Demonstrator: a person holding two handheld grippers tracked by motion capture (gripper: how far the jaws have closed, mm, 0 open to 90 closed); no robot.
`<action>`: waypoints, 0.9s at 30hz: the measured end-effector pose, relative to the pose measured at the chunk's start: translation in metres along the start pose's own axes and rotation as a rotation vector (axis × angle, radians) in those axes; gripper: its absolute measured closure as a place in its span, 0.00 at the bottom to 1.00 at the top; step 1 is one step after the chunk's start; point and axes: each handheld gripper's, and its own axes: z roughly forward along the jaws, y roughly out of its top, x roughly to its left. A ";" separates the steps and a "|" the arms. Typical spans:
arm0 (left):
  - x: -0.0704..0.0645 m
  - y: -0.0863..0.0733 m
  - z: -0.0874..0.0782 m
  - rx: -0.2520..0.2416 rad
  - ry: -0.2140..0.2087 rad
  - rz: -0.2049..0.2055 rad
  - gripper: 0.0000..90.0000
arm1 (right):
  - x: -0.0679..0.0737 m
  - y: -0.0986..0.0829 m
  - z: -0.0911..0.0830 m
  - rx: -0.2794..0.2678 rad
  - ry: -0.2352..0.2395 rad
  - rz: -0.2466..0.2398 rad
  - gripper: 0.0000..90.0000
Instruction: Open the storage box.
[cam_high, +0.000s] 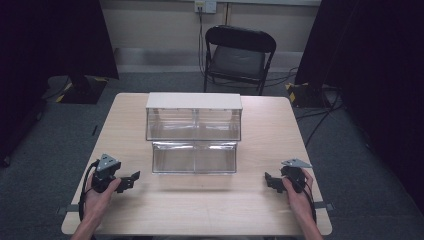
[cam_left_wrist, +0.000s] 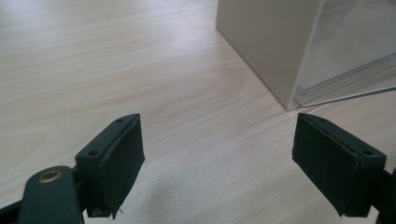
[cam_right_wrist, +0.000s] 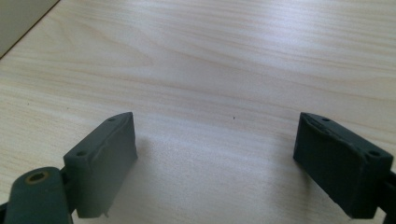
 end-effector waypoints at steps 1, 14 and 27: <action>-0.002 0.001 -0.002 -0.005 -0.004 0.003 0.18 | 0.000 0.000 0.000 0.000 0.000 0.000 0.14; -0.023 0.006 -0.009 -0.057 -0.126 0.035 0.18 | 0.000 0.000 0.000 0.000 0.001 0.000 0.14; -0.041 0.008 0.007 -0.022 -0.158 0.078 0.18 | 0.000 0.000 0.000 0.000 0.001 0.000 0.14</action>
